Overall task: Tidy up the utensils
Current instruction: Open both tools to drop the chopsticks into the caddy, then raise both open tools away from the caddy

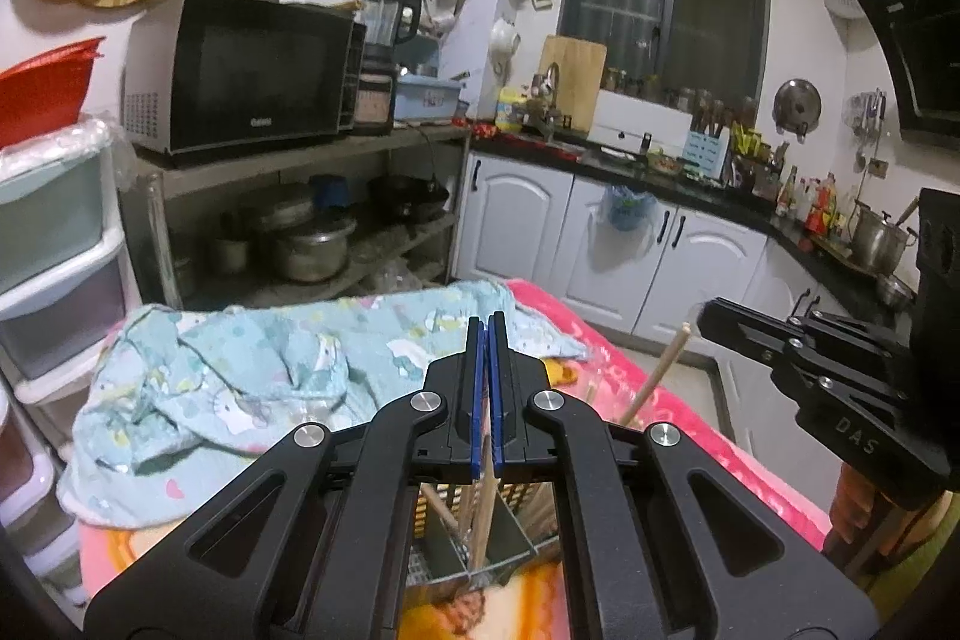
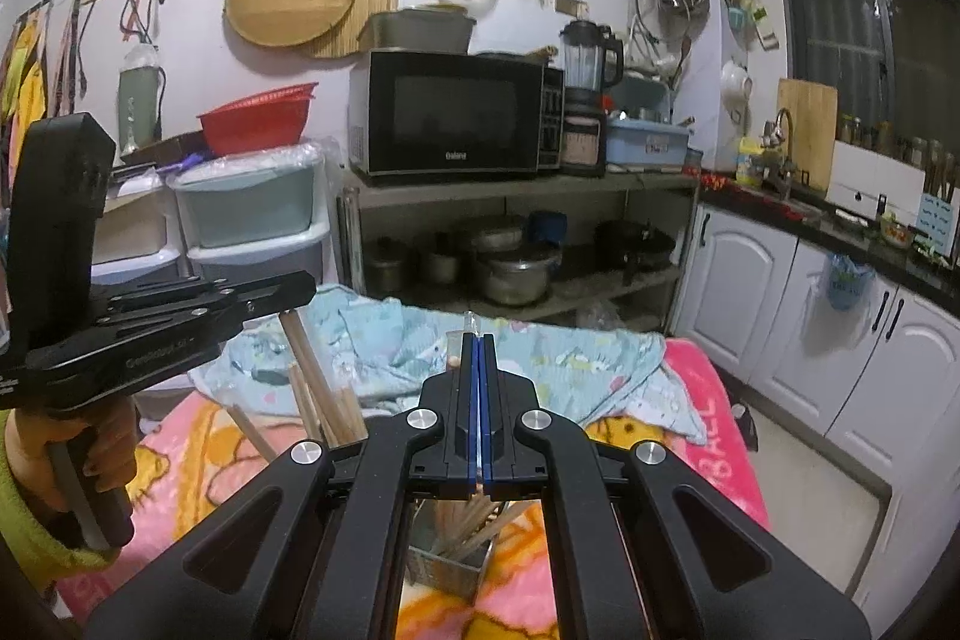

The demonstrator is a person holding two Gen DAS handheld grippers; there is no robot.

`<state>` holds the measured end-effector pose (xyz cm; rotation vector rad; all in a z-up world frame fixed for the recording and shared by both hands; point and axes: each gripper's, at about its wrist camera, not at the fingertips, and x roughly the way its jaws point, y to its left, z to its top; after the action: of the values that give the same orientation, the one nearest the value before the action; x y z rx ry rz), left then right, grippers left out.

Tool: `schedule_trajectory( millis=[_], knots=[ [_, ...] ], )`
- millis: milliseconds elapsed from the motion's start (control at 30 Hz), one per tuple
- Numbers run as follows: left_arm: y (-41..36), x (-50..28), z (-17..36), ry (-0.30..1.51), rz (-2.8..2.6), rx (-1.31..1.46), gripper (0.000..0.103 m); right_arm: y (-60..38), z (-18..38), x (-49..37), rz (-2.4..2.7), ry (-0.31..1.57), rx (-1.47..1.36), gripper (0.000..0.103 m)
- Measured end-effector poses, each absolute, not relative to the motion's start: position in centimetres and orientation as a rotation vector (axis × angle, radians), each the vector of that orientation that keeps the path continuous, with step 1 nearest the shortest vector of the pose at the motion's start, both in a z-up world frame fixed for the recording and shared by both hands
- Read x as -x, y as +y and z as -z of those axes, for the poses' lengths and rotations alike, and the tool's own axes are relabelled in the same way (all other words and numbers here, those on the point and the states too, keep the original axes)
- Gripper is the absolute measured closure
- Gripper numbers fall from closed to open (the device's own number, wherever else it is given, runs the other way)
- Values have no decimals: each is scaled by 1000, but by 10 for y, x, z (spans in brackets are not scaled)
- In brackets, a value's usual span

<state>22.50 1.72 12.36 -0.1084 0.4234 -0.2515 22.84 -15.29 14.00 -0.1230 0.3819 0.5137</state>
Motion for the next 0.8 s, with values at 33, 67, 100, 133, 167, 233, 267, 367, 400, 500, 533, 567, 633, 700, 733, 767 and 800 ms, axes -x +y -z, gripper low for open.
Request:
schedule_trajectory(
  millis=[33, 67, 100, 133, 167, 233, 267, 367, 400, 500, 533, 567, 633, 700, 733, 767, 800],
  knots=[
    [17, -226, -120, 432, 249, 106, 102, -152, -138, -231, -512, 392, 119, 102],
    [17, -226, -118, 441, 247, 104, 101, -152, -135, -233, -511, 406, 111, 102],
    [18, -227, -115, 448, 244, 104, 98, -152, -132, -234, -509, 418, 104, 102],
    [18, -226, -113, 453, 241, 104, 91, -152, -131, -235, -511, 427, 100, 102],
    [19, -226, -111, 459, 237, 105, 86, -151, -128, -236, -508, 434, 98, 101],
    [21, -226, -108, 468, 232, 105, 72, -151, -124, -236, -497, 441, 102, 95],
    [22, -225, -107, 473, 225, 105, 70, -153, -123, -235, -497, 443, 96, 82],
    [26, -223, -105, 481, 215, 114, 61, -158, -122, -232, -503, 439, 67, 69],
    [27, -221, -104, 482, 211, 118, 59, -159, -121, -230, -497, 437, 69, 68],
    [30, -217, -104, 484, 201, 128, 47, -164, -122, -224, -486, 426, 68, 57],
    [31, -215, -105, 483, 197, 129, 41, -166, -122, -222, -485, 424, 64, 54],
    [32, -213, -106, 482, 193, 129, 38, -168, -122, -220, -485, 421, 58, 52],
    [34, -208, -108, 479, 187, 130, 23, -170, -123, -215, -483, 416, 51, 47],
    [34, -202, -111, 475, 183, 134, 16, -173, -123, -209, -485, 406, 46, 40],
    [35, -199, -112, 472, 180, 137, 11, -174, -124, -204, -486, 399, 46, 37],
    [36, -196, -114, 469, 177, 139, 11, -174, -124, -201, -487, 394, 47, 34],
    [36, -193, -115, 464, 178, 141, 11, -175, -125, -197, -486, 387, 48, 32]
  ],
)
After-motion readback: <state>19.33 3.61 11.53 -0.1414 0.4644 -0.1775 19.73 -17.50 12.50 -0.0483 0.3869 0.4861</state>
